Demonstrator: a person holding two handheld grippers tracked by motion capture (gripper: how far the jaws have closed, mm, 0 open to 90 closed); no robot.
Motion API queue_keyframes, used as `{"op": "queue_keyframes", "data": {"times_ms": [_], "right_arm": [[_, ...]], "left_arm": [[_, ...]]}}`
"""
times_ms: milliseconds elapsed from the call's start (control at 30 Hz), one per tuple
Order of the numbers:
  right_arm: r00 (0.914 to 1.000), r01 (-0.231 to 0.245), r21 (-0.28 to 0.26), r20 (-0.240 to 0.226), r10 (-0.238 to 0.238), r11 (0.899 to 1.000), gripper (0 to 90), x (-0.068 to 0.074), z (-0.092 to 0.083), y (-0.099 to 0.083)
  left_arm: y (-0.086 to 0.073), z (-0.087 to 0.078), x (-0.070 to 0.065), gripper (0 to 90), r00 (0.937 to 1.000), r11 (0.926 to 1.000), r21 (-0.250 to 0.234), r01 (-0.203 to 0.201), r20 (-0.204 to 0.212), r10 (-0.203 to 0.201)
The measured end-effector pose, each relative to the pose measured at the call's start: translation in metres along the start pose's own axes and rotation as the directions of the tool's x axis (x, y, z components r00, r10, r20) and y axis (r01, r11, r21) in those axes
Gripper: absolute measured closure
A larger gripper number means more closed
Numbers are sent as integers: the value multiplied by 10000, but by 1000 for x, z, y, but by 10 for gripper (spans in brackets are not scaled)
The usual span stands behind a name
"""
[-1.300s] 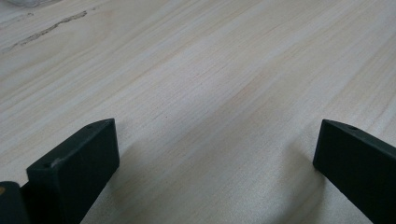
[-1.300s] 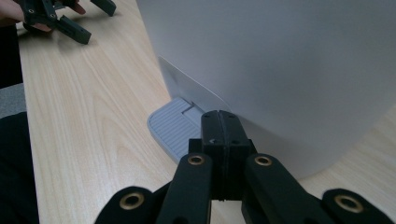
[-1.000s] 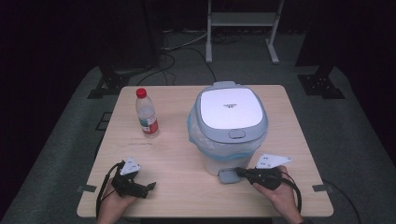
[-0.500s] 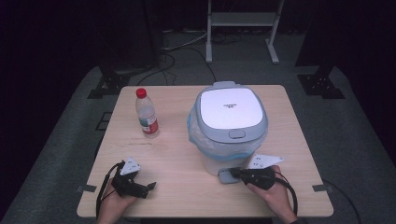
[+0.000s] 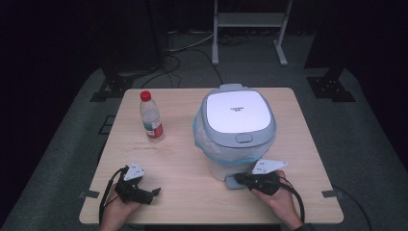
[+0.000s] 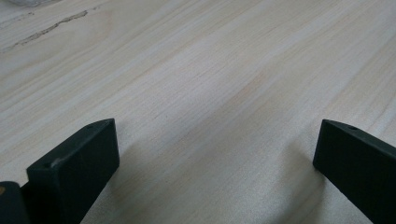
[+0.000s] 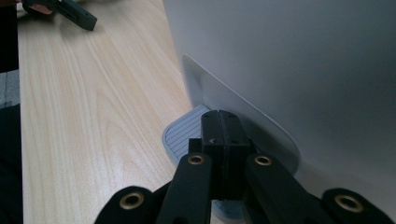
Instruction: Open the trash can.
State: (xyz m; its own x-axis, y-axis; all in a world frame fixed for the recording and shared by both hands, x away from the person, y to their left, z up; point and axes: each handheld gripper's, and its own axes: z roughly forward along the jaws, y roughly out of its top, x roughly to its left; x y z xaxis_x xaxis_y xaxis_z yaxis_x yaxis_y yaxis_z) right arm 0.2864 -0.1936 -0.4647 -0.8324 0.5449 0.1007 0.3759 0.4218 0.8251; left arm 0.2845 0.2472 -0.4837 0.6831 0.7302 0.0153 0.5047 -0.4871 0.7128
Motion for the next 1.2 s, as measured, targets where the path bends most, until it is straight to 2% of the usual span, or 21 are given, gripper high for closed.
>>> {"op": "queue_keyframes", "data": {"times_ms": [200,800,1200], "right_arm": [[10000,24,30,-16,-24,10000,900,0,2,-1],[9986,374,15,367,-374,9993,900,4,3,-3],[9984,330,-35,458,-328,9994,900,5,3,-4]], "left_arm": [[0,0,0,0,10000,10000,2,1,-3,-1],[0,0,0,0,10000,10000,2,15,-12,-15],[0,0,0,0,10000,10000,-2,36,-26,-36]]}}
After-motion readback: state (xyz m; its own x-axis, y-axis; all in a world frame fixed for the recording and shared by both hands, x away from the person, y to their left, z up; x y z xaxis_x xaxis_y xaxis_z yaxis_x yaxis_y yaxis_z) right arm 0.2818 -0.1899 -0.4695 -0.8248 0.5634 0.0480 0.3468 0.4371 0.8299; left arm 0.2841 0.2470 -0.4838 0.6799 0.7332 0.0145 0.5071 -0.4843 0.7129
